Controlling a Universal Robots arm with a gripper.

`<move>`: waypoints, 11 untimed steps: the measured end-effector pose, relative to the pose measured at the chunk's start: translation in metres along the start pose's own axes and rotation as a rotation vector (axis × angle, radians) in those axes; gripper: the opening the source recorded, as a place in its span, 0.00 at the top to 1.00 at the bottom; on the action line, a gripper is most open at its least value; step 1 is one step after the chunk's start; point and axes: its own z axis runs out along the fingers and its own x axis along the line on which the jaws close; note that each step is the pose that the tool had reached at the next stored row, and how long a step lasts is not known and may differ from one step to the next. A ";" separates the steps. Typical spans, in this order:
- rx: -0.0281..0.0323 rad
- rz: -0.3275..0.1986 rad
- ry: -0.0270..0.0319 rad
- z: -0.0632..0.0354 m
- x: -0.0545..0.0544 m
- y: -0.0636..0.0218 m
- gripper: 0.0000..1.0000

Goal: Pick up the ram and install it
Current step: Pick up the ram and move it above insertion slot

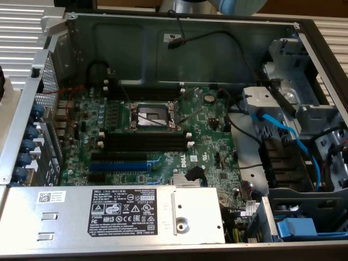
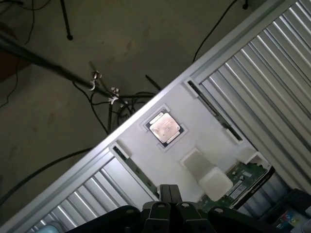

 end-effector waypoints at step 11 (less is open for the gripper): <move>0.0024 -0.136 0.0351 0.0023 0.000 0.0001 0.89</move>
